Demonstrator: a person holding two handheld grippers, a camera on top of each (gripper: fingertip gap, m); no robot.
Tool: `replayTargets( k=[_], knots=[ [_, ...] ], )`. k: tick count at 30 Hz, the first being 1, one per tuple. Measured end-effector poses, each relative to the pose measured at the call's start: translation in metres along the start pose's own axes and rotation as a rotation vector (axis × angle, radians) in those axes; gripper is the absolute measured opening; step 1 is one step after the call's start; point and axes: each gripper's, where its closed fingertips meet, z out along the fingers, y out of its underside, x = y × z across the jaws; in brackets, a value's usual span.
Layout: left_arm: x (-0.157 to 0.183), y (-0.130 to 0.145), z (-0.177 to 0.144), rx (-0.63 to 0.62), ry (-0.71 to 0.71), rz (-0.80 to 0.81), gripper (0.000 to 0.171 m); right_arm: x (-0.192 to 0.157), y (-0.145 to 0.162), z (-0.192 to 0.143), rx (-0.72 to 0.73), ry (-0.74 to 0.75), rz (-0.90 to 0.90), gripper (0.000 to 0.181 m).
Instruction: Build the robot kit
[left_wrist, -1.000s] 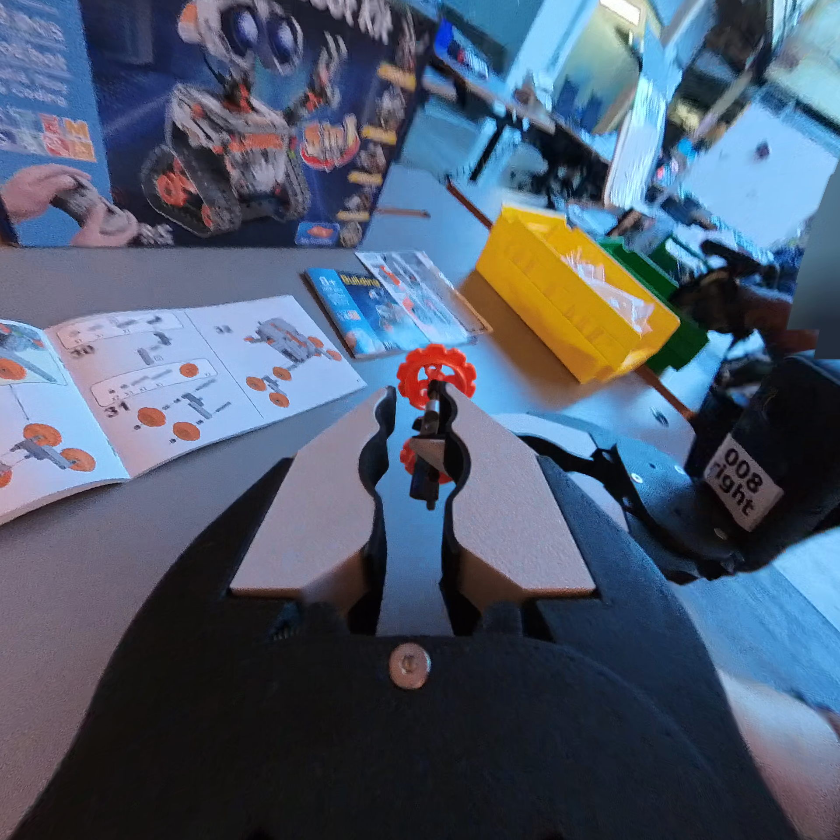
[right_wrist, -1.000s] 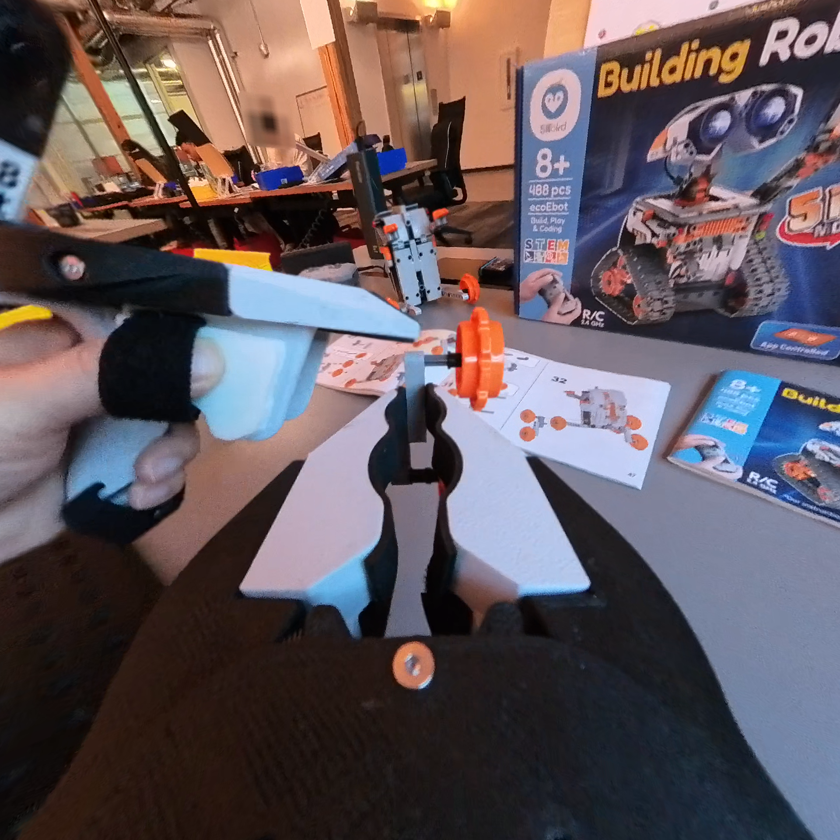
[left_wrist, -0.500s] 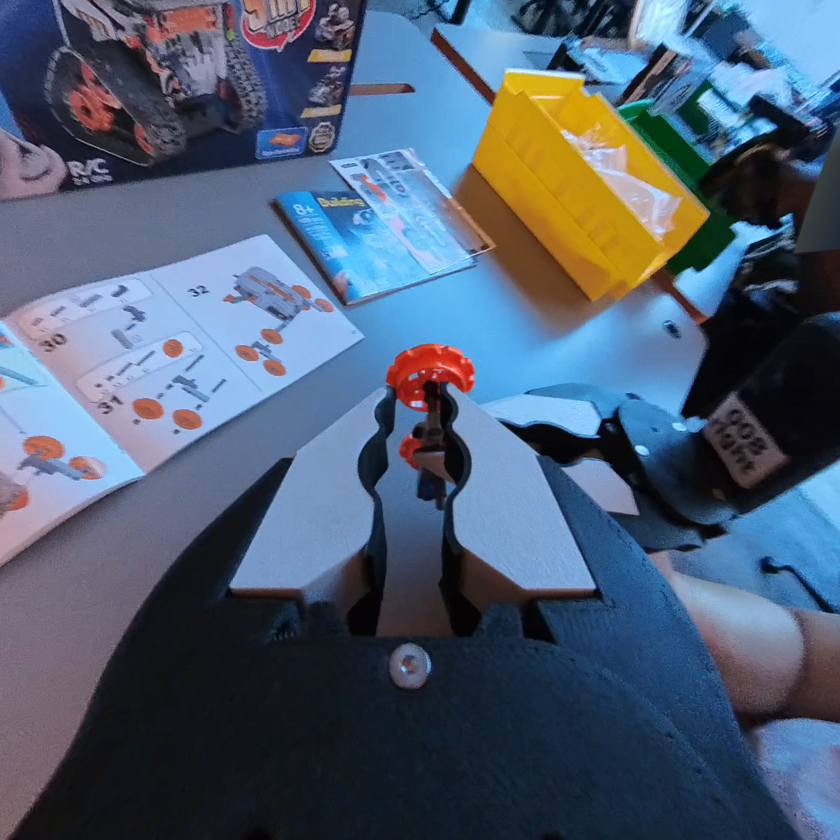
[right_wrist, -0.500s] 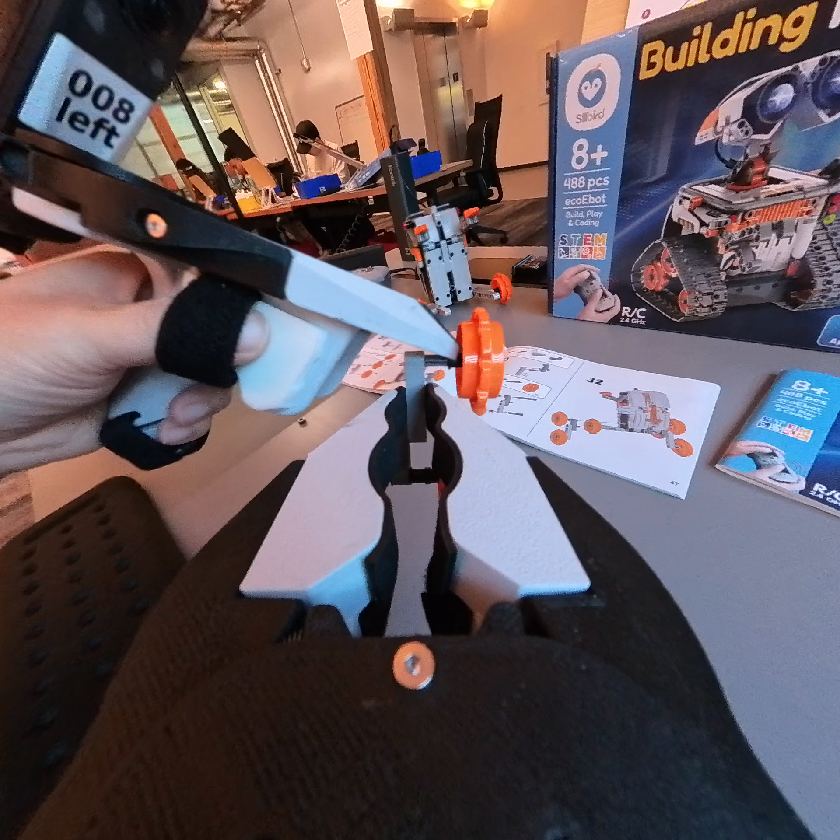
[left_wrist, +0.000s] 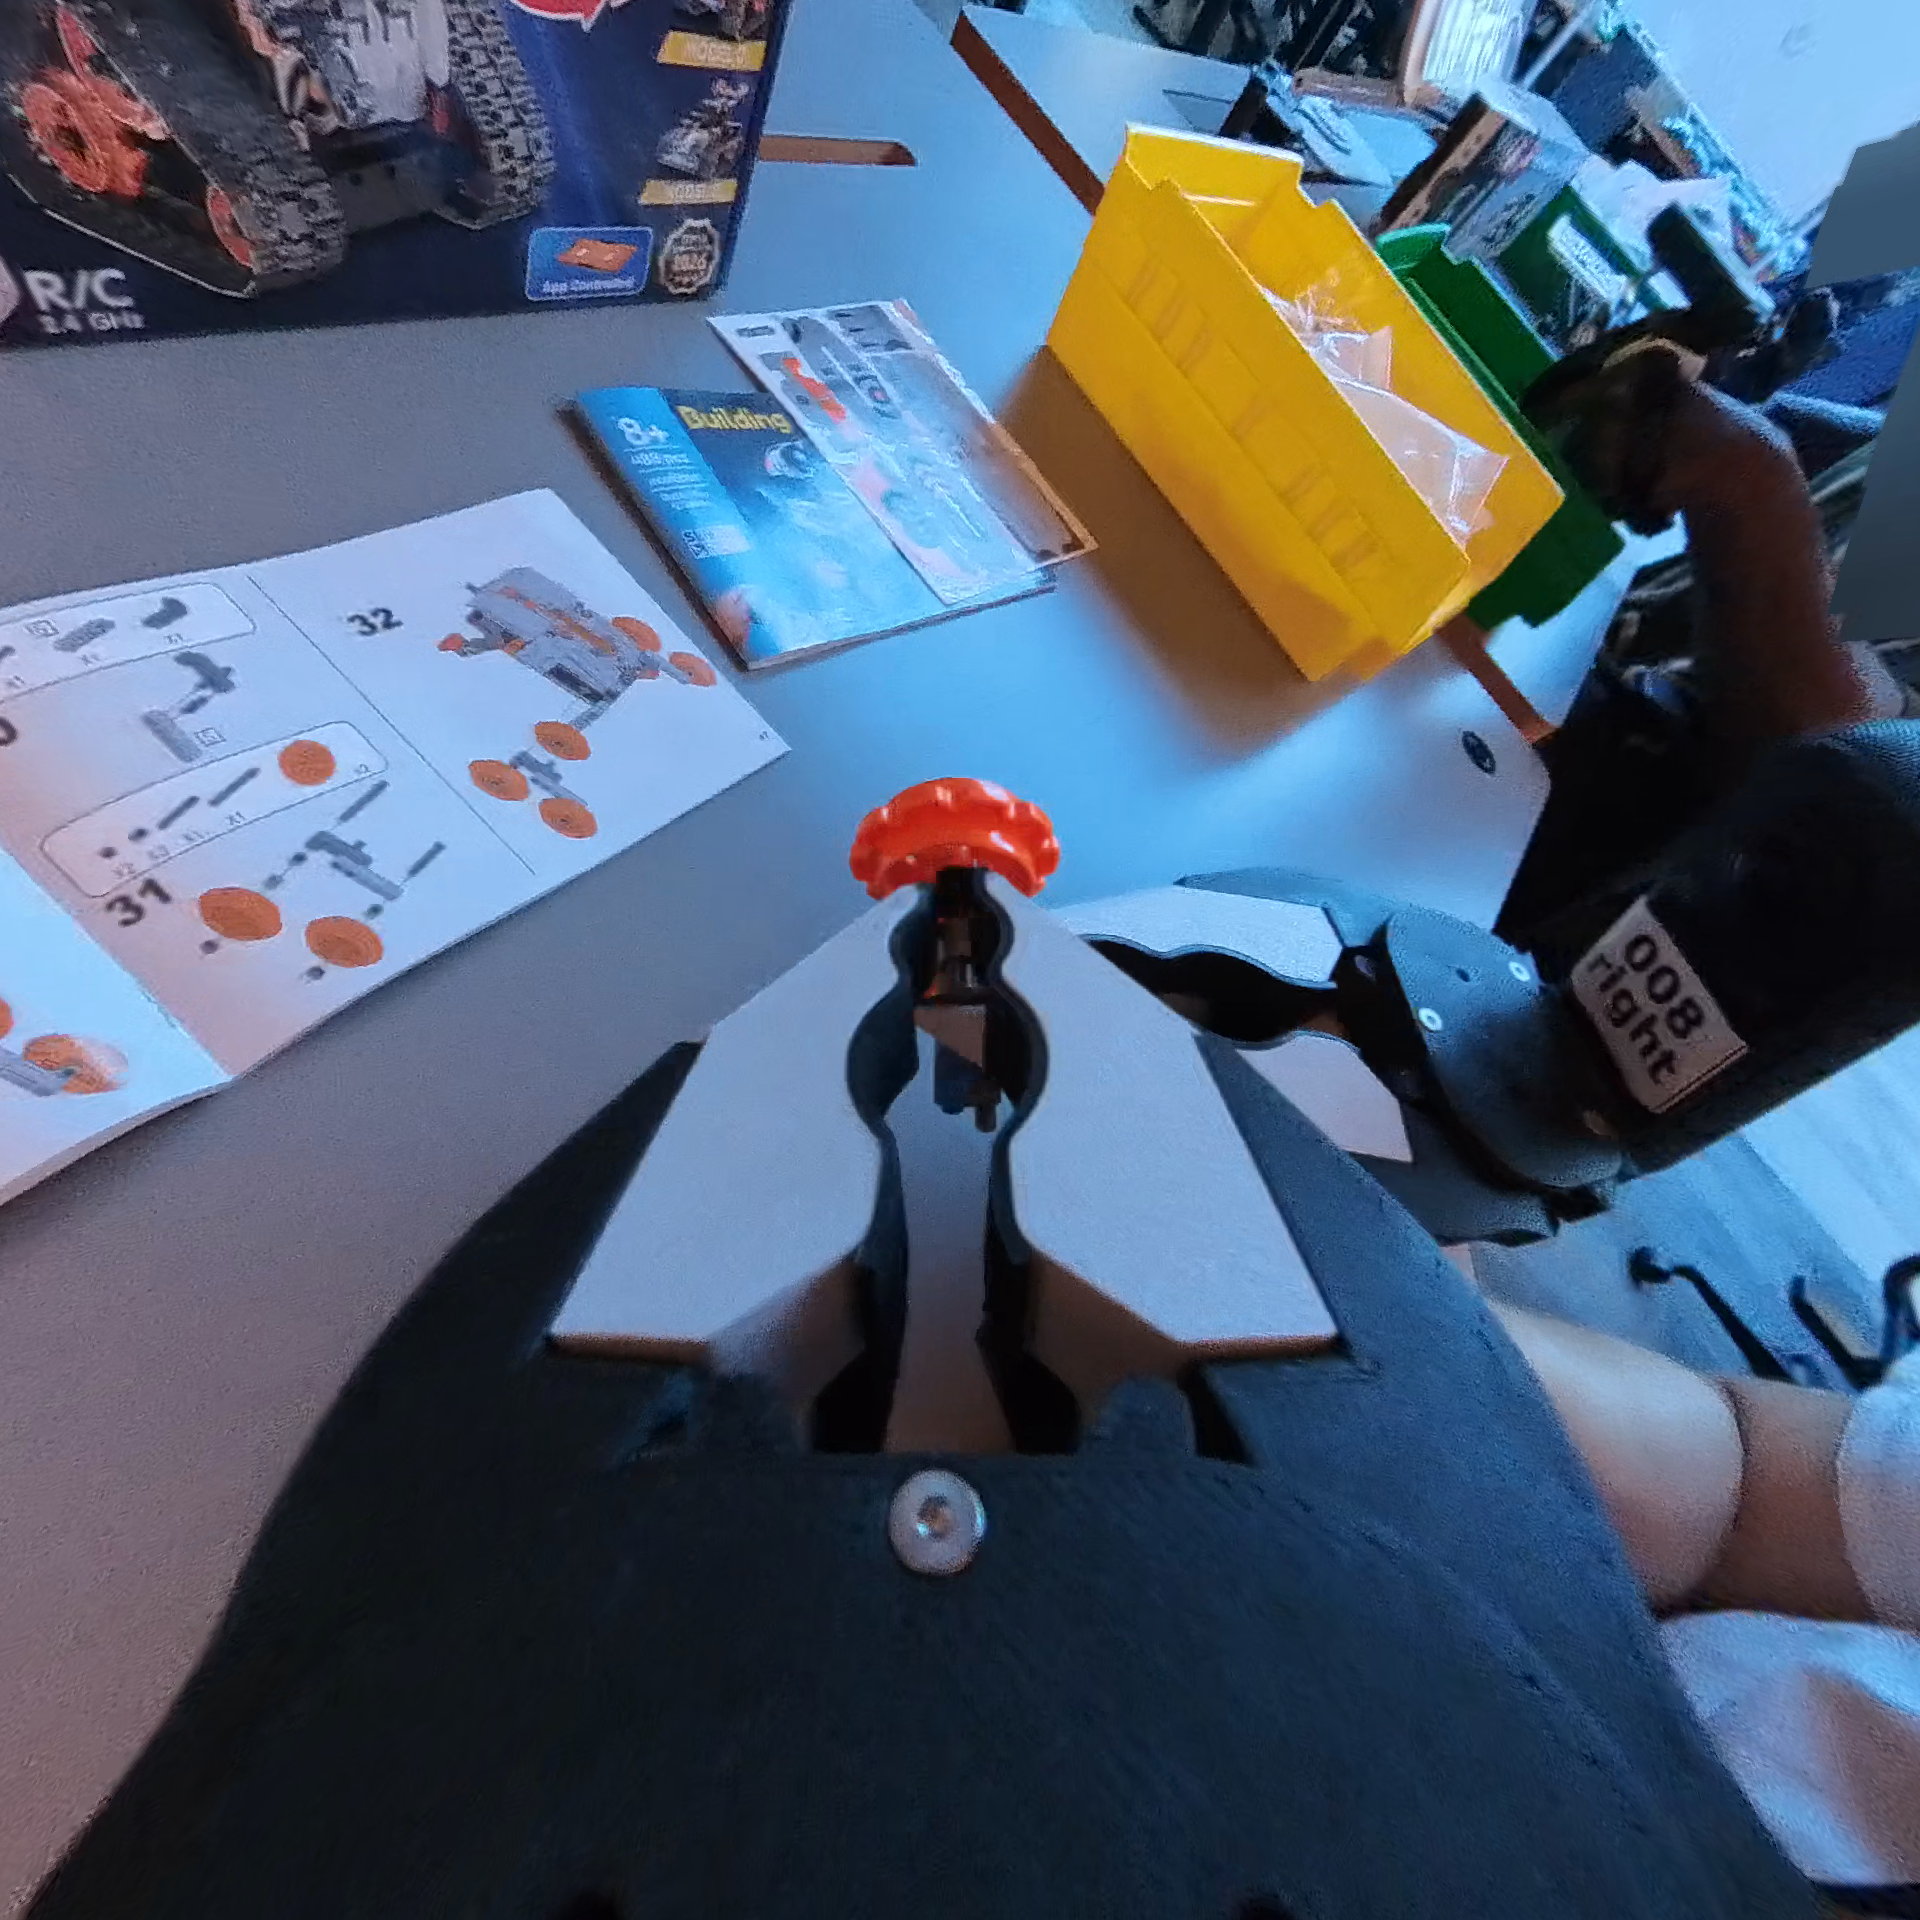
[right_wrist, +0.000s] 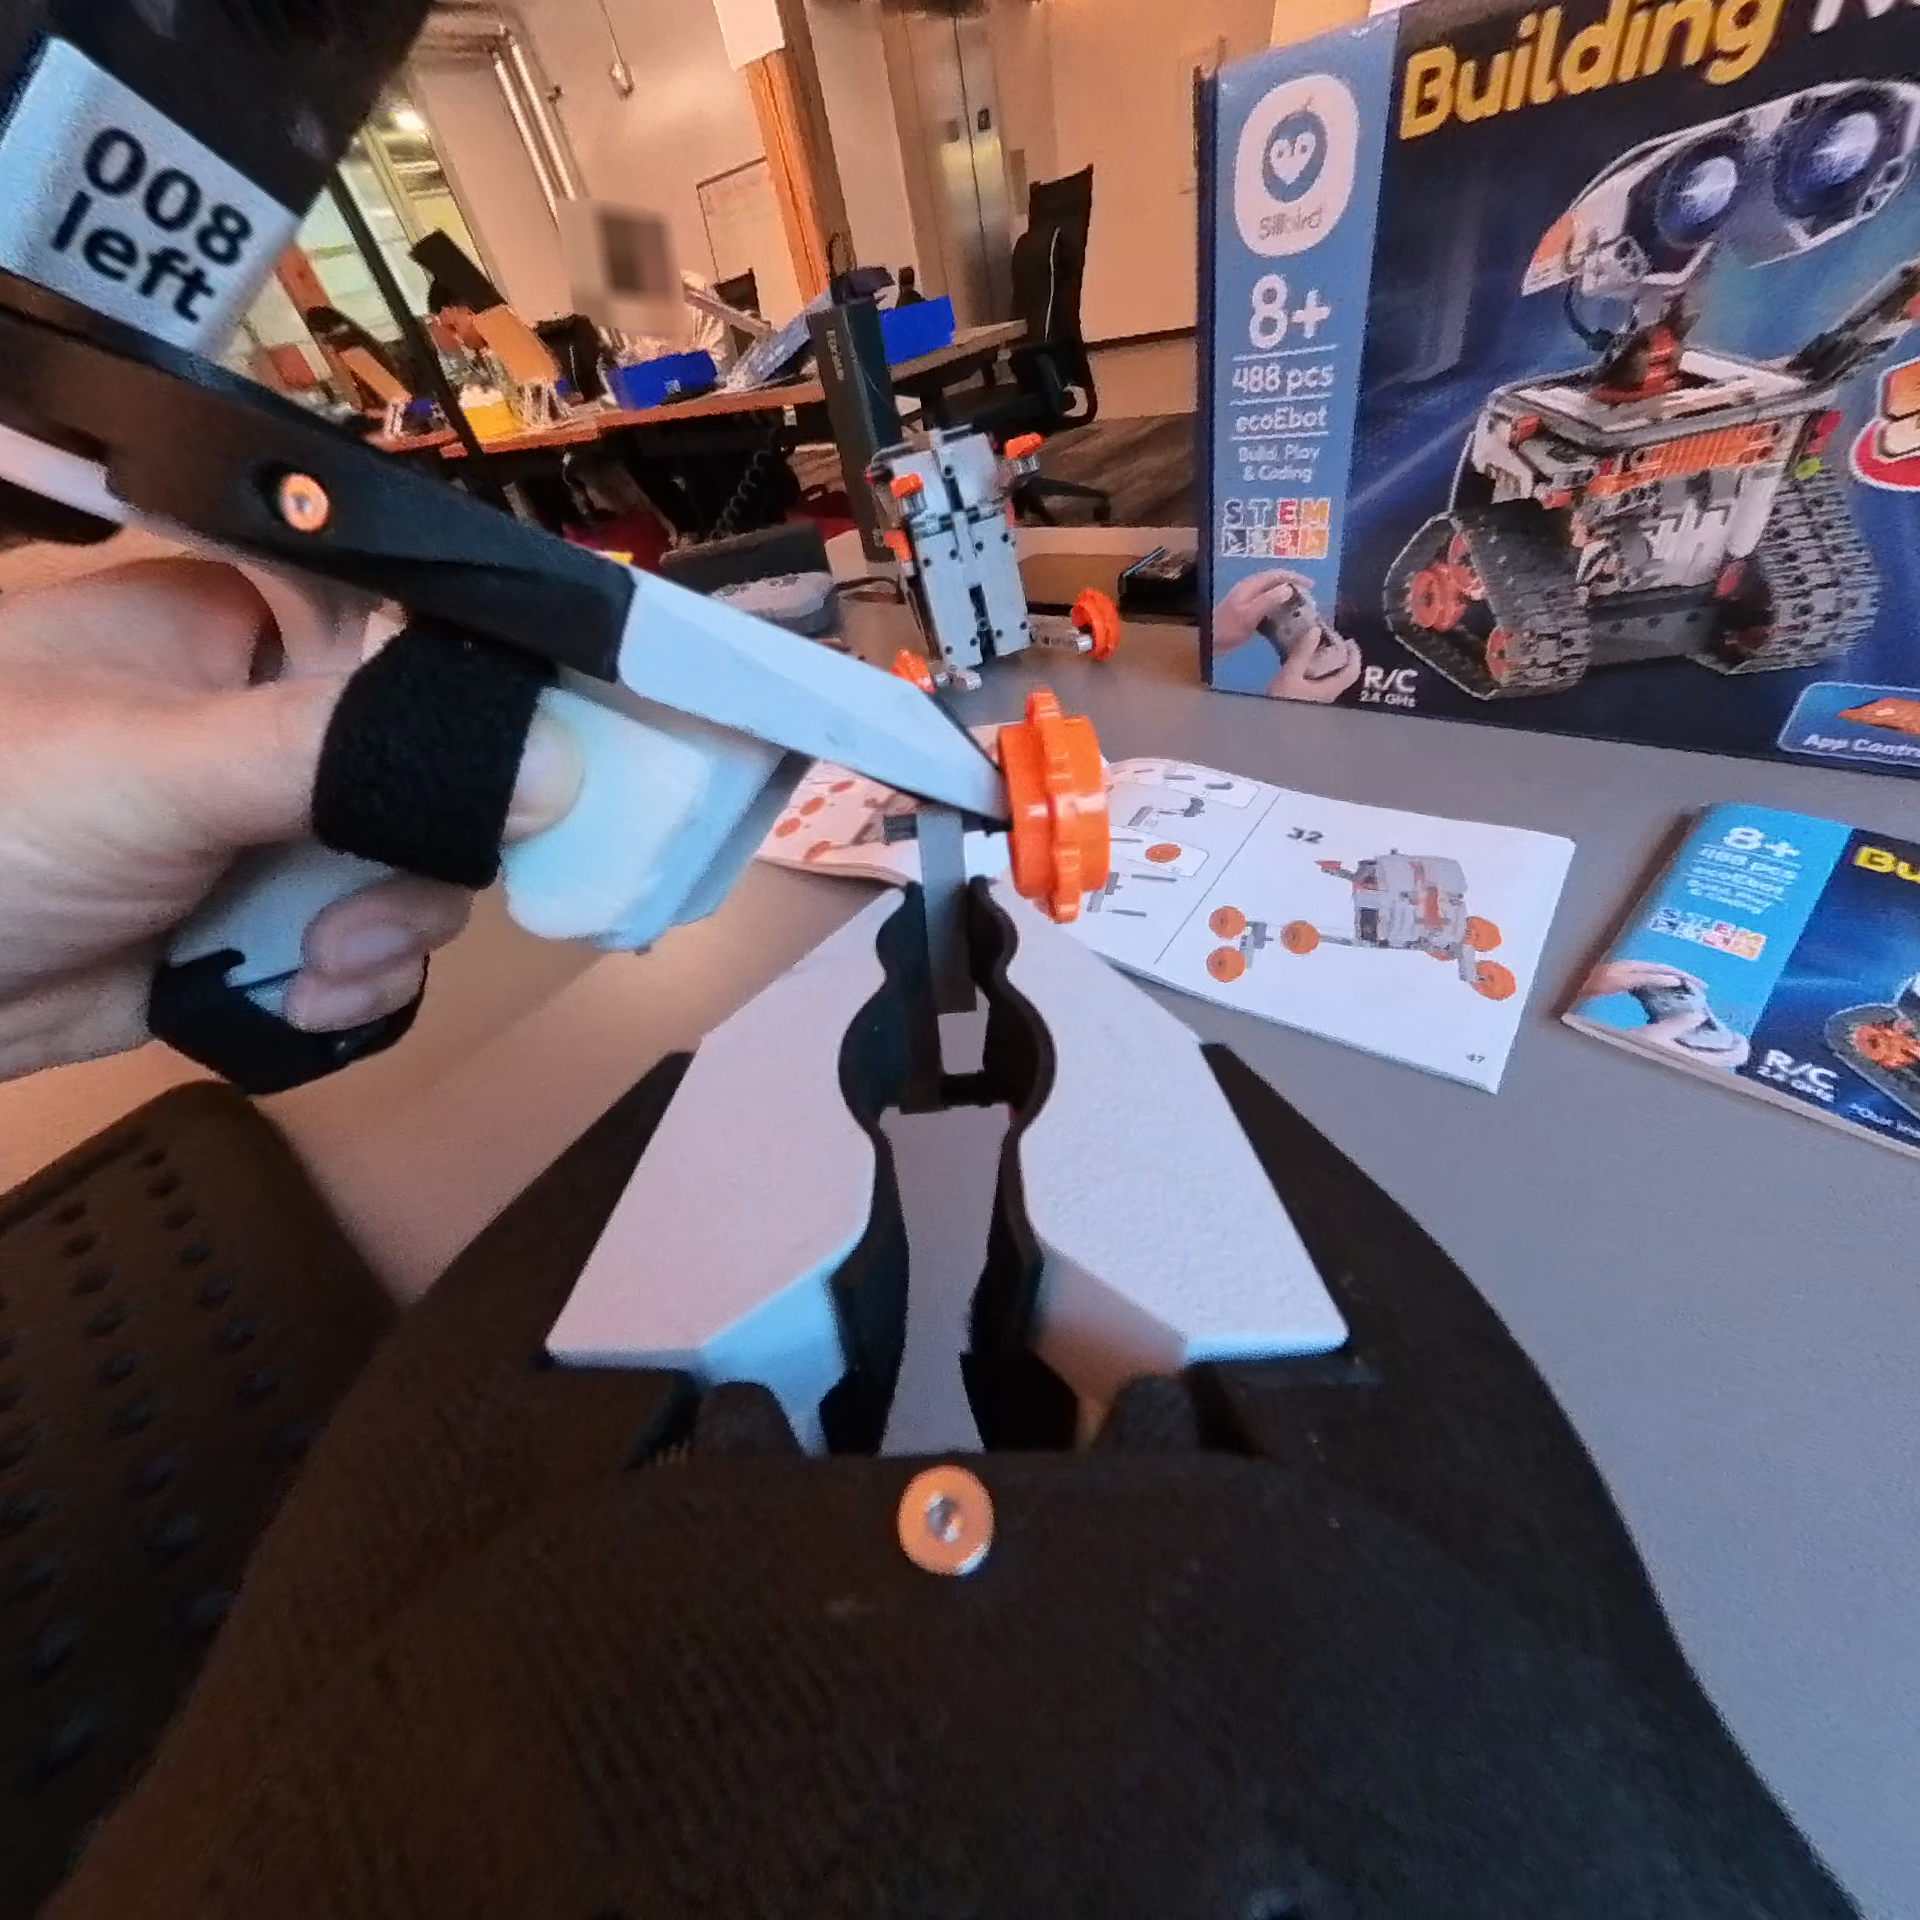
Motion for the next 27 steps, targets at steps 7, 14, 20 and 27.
replayTargets(
  k=[7,14,20,27],
  knots=[
    [-0.003,0.001,0.004,0.012,0.044,-0.090,0.002,0.001,0.005,0.003,-0.021,-0.017,0.010,0.006],
    [-0.004,0.009,-0.020,-0.032,0.084,-0.127,0.005,-0.019,0.010,0.002,-0.060,-0.148,-0.054,0.006],
    [0.008,0.018,-0.056,-0.077,0.078,0.303,0.047,-0.050,0.009,-0.014,-0.081,-0.403,-0.237,0.006],
    [0.032,0.032,-0.074,-0.081,0.147,0.686,0.051,-0.075,0.003,-0.048,-0.072,-0.693,-0.387,0.006]
  ],
)
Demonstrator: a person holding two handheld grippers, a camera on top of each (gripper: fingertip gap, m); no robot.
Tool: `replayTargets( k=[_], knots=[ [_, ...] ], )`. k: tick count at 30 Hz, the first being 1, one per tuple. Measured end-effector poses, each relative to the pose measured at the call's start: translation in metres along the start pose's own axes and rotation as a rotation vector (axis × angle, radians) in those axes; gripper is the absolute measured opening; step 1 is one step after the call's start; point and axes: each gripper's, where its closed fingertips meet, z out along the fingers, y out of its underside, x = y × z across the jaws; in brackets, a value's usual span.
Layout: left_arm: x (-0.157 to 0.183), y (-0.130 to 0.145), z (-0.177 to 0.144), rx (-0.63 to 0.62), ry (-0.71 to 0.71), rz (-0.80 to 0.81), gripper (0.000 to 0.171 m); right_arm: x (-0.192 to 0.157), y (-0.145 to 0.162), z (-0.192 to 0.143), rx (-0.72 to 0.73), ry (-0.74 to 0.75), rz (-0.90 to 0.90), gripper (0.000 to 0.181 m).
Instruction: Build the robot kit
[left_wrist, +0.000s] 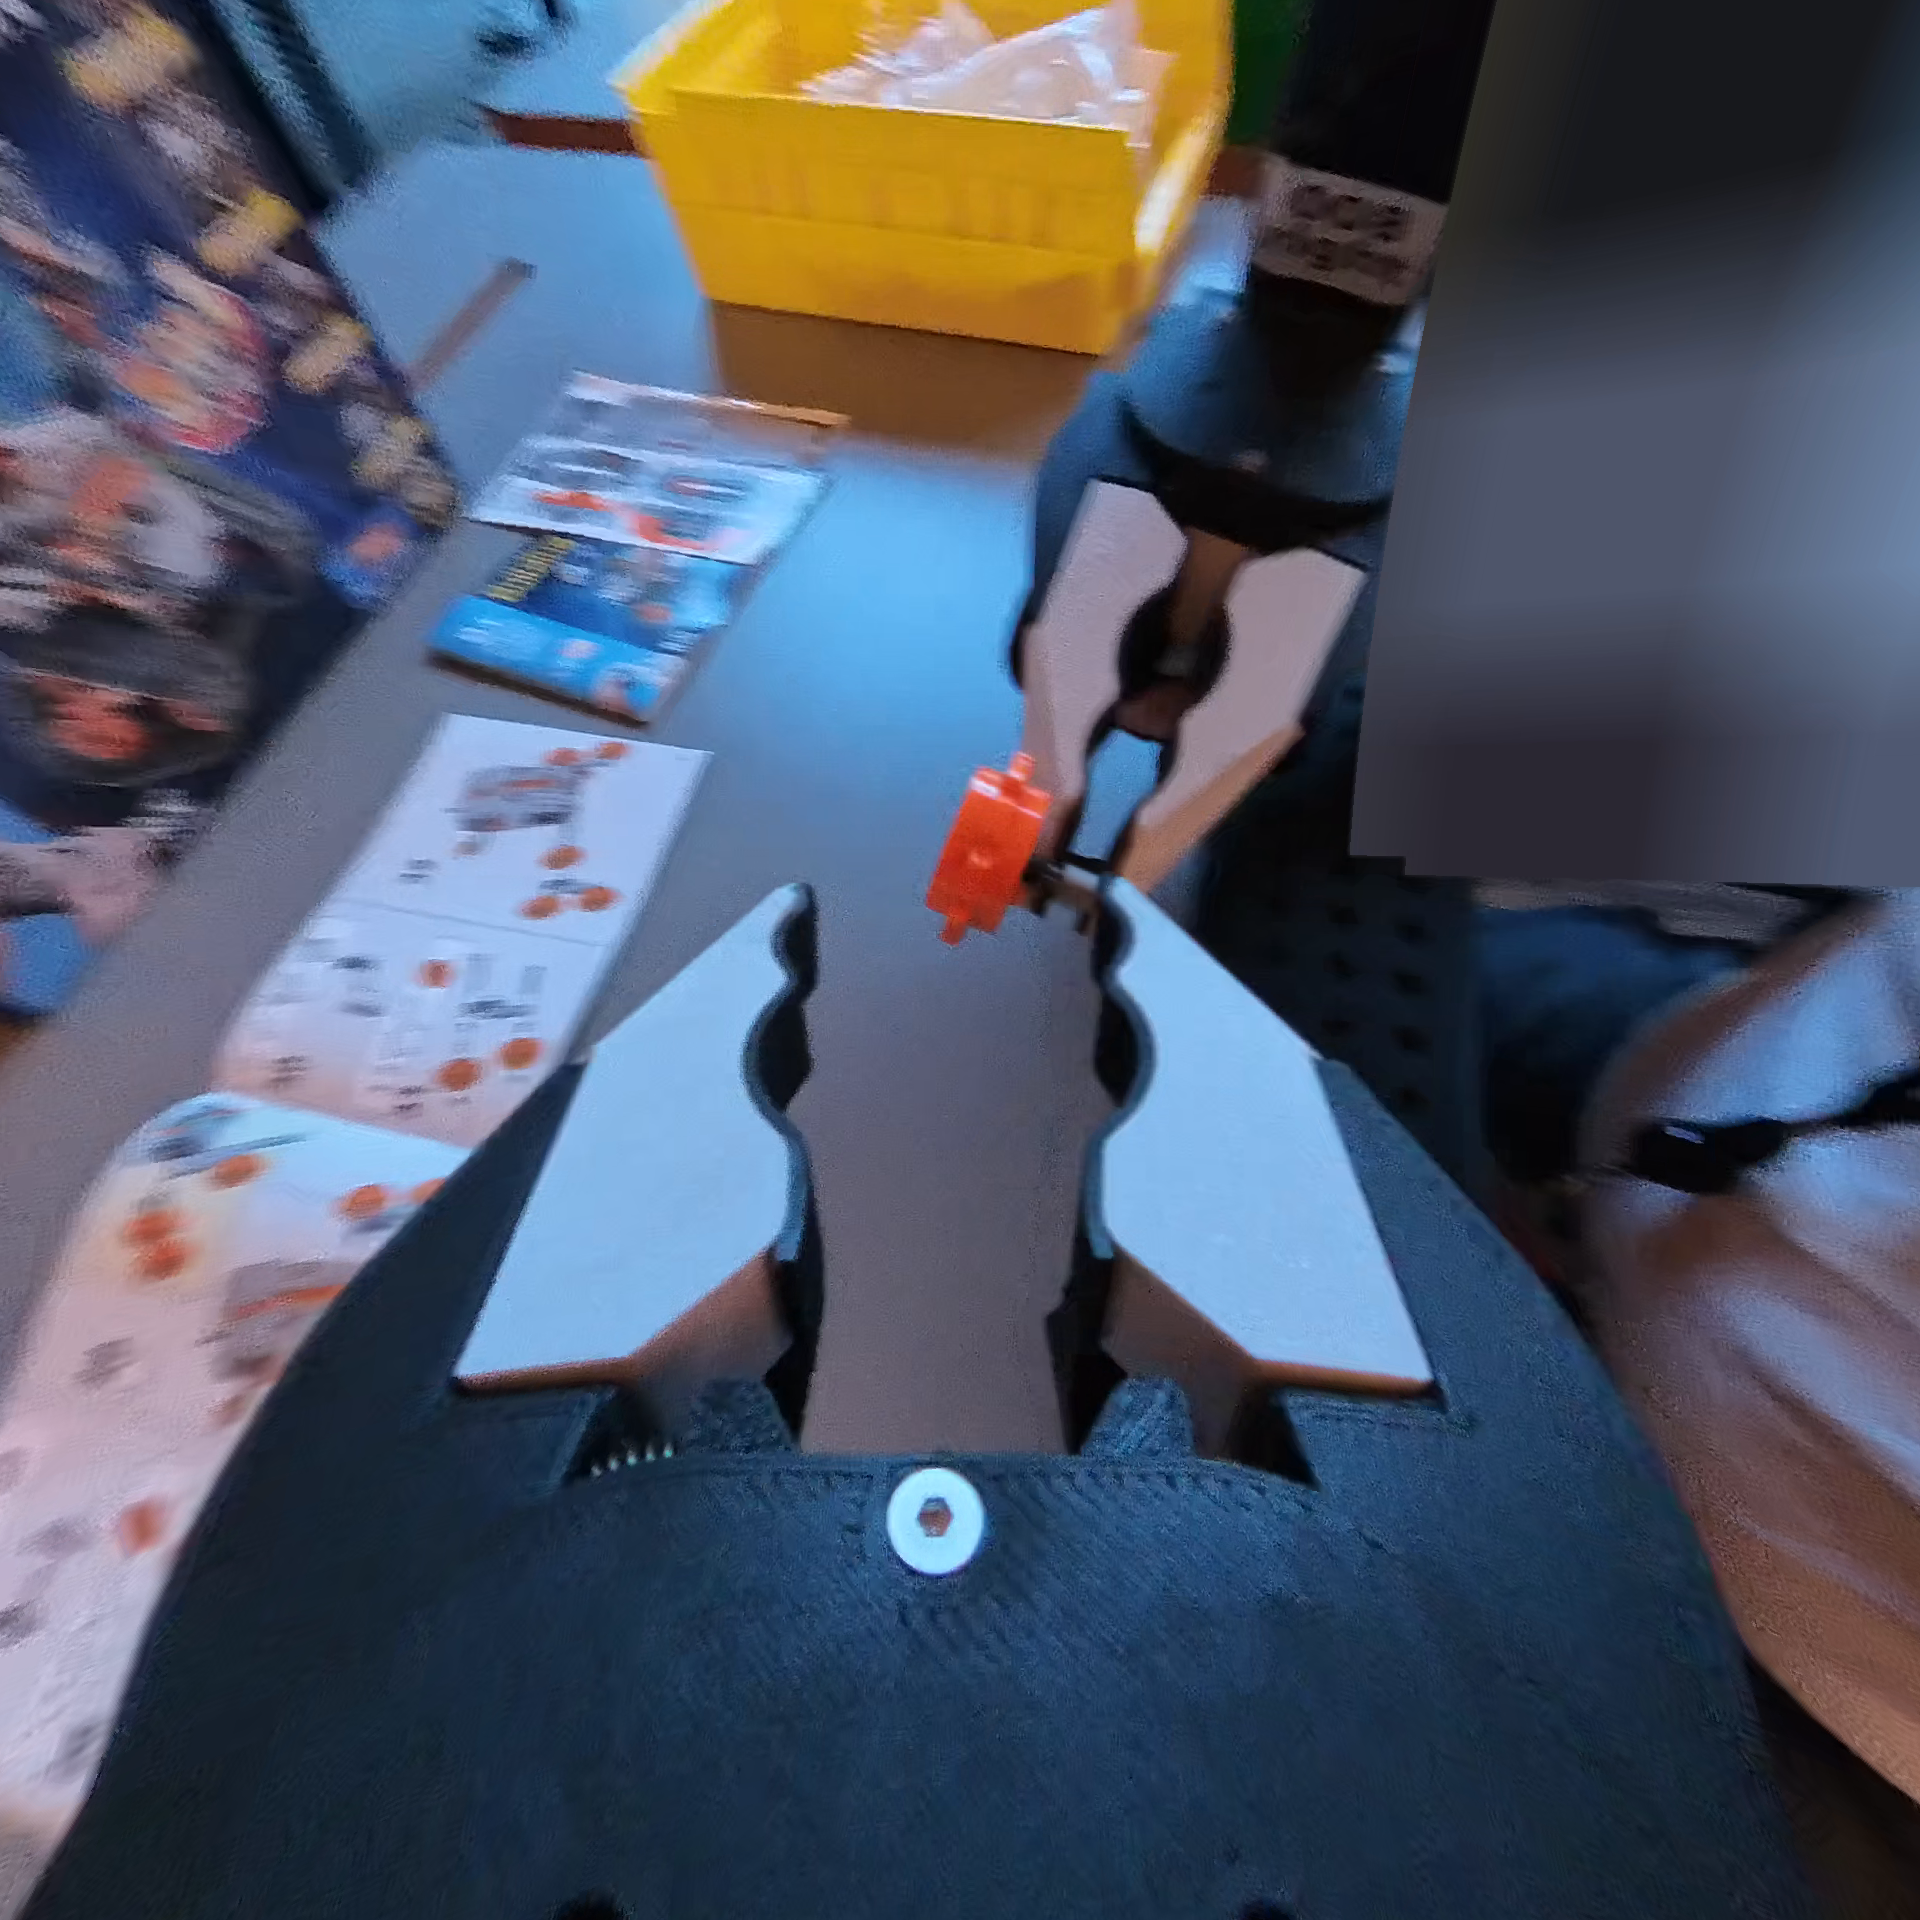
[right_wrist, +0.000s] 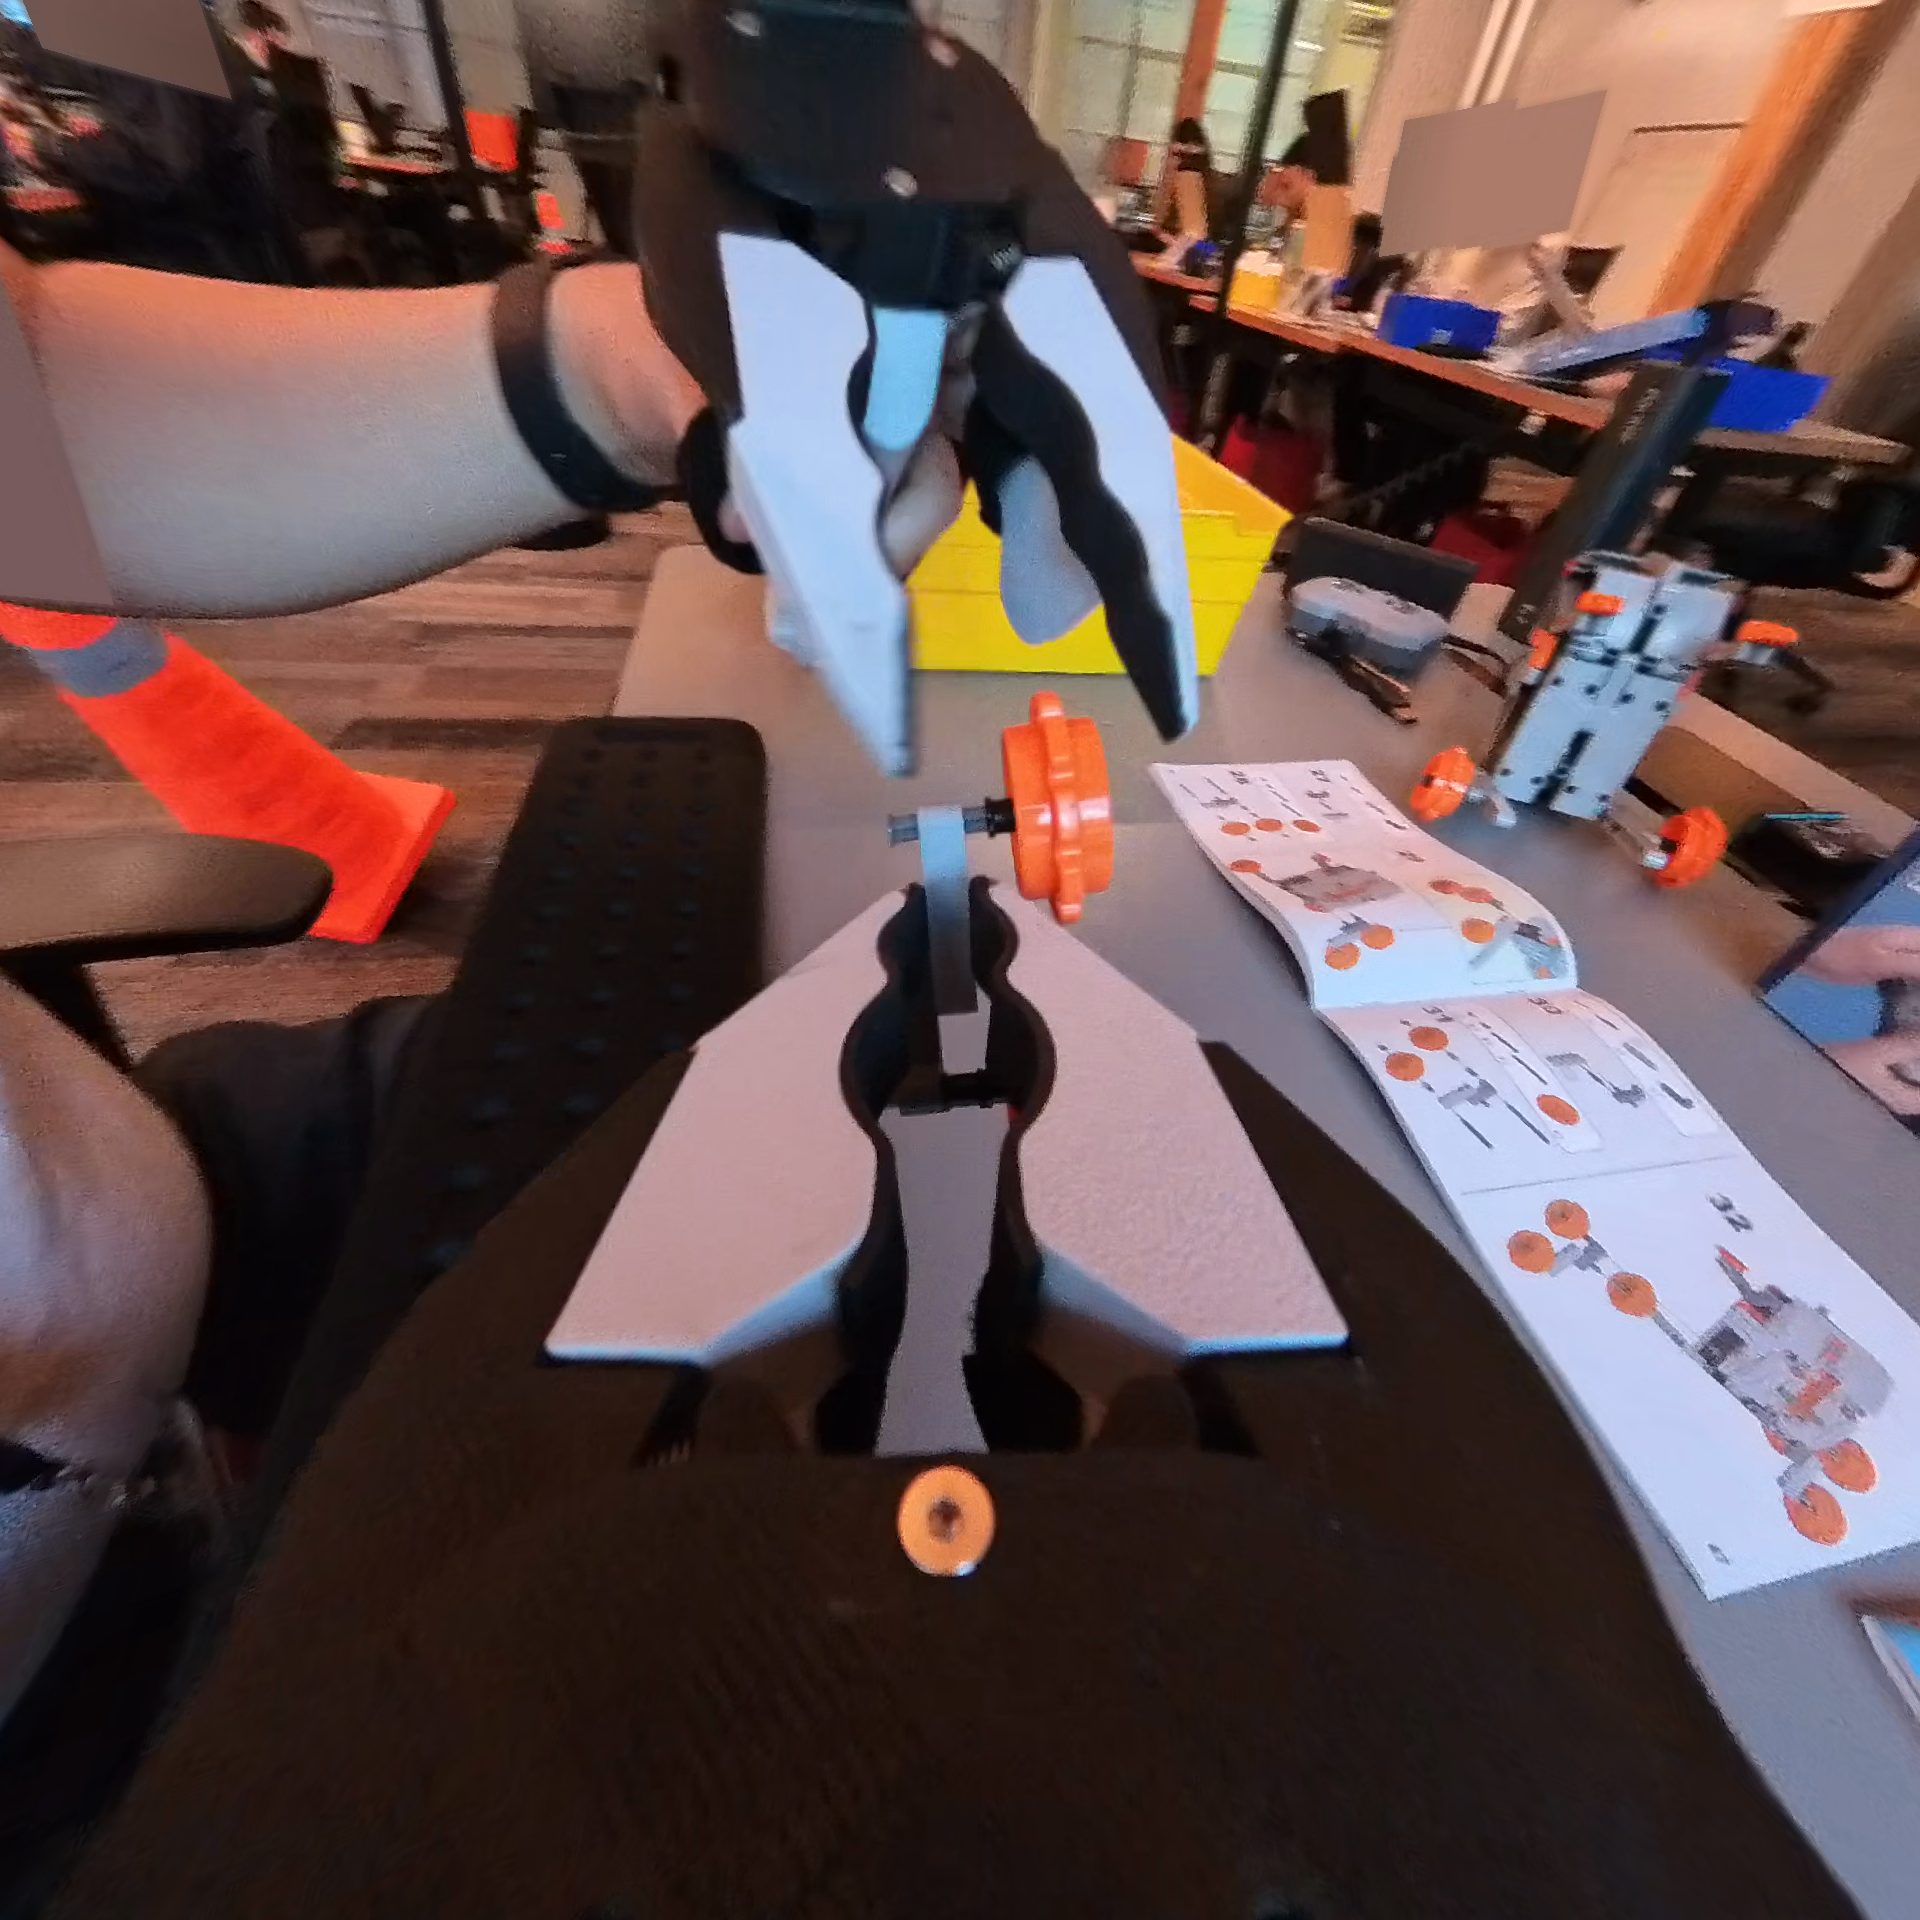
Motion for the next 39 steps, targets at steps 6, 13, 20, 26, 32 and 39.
replayTargets(
  k=[6,13,20,26,32,39],
  knots=[
    [0.008,-0.012,-0.002,0.044,0.016,0.095,0.058,-0.007,-0.035,-0.016,0.117,-0.105,-0.010,0.006],
    [0.026,-0.044,-0.010,0.131,-0.039,0.224,0.051,-0.013,-0.056,-0.020,0.122,-0.092,-0.160,0.006],
    [0.042,-0.051,-0.021,0.110,-0.187,0.544,0.038,-0.026,-0.063,-0.023,0.057,0.000,-0.520,0.006],
    [0.060,-0.058,-0.034,0.167,-0.347,0.775,0.038,-0.041,-0.073,-0.023,0.000,0.049,-0.762,0.006],
    [0.071,-0.074,-0.051,0.220,-0.471,0.910,0.037,-0.049,-0.096,-0.025,-0.024,0.084,-0.957,0.006],
    [0.070,-0.079,-0.058,0.225,-0.542,0.970,0.037,-0.047,-0.102,-0.021,-0.013,0.115,-1.009,0.009]
  ],
)
